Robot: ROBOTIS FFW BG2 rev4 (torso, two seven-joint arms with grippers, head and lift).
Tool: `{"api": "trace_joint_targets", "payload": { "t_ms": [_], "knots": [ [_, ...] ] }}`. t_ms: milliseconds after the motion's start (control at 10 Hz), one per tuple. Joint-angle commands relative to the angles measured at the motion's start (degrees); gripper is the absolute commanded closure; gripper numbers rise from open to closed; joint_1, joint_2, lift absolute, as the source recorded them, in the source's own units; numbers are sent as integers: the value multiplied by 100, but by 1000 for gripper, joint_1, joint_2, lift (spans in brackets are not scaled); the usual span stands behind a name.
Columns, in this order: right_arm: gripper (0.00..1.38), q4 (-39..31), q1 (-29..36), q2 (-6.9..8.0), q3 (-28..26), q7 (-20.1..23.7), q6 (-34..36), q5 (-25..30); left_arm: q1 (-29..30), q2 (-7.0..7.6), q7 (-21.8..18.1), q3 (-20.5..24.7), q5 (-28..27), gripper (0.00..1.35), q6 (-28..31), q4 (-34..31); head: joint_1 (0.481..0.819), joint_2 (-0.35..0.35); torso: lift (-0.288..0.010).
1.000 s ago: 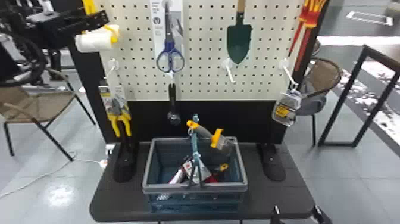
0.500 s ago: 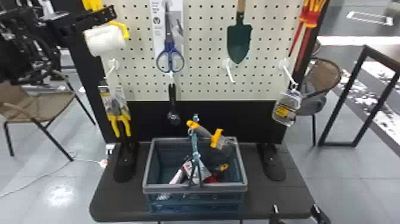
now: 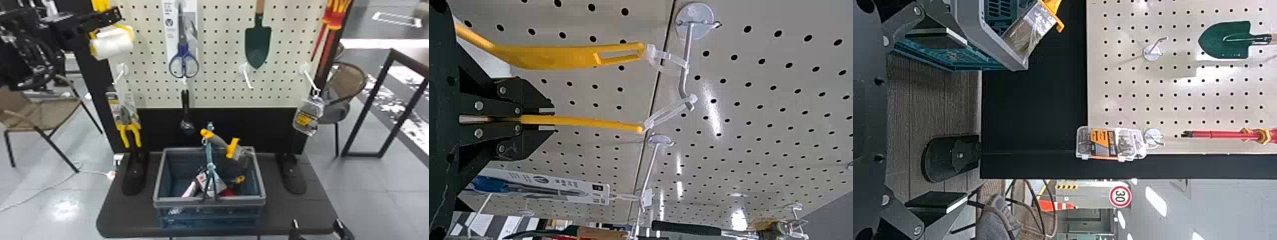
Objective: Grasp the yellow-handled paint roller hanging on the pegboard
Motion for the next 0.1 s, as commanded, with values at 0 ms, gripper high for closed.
{"api": "trace_joint_targets", "payload": {
  "t_ms": [0],
  "knots": [
    [209,0,6,0,0,-3,0,0,18,-8,-3,1,12,1213,0,0,549,0,-100]
  ]
}}
